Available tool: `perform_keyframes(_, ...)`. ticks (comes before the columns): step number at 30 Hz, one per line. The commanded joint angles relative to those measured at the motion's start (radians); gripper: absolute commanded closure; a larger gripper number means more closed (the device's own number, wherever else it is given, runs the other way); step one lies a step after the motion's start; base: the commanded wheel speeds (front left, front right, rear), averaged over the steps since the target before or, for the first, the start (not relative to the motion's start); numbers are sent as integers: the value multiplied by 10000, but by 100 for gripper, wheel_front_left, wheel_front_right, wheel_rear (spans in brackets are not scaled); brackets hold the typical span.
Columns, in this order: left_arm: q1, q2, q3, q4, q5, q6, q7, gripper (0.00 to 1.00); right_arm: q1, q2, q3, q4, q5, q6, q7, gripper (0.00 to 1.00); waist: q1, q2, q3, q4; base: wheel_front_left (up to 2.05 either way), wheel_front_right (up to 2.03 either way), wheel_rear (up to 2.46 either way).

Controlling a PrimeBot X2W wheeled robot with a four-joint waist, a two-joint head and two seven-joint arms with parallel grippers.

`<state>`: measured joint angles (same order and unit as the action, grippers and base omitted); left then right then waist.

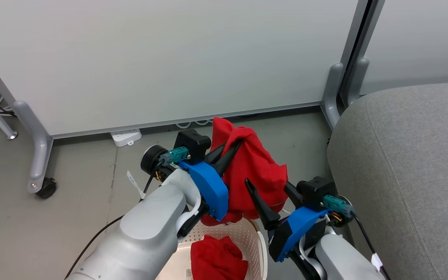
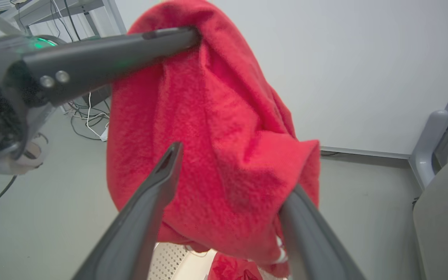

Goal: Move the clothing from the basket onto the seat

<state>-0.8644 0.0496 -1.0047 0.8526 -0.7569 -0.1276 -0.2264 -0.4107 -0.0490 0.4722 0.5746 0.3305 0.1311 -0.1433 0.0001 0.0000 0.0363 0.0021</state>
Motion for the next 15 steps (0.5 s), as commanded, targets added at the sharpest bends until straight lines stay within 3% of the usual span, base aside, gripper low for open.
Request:
perform_keyframes(1,-162,18,-49,-26,-83,-42,-55,100,-225,-22,133,156,71,-7,-95,0,-1,0,-1,3,0,0,0)
perform_keyframes(2,-178,20,-85,-14,-102,-42,-62,100,-369,-24,216,266,129,-7,-136,0,-1,0,-2,7,0,0,0)
perform_keyframes(4,-189,20,-153,13,-174,-42,-77,100,-579,-19,380,467,178,-7,-217,53,-1,0,-6,12,0,0,0)
perform_keyframes(7,-174,18,-235,67,-253,-42,-96,100,-807,-22,581,814,193,-7,-355,100,-1,0,-17,12,0,0,0)
perform_keyframes(15,-142,18,-481,97,-478,-34,-161,100,-1088,-21,875,1443,379,-7,-587,100,-1,0,-141,19,0,0,0)
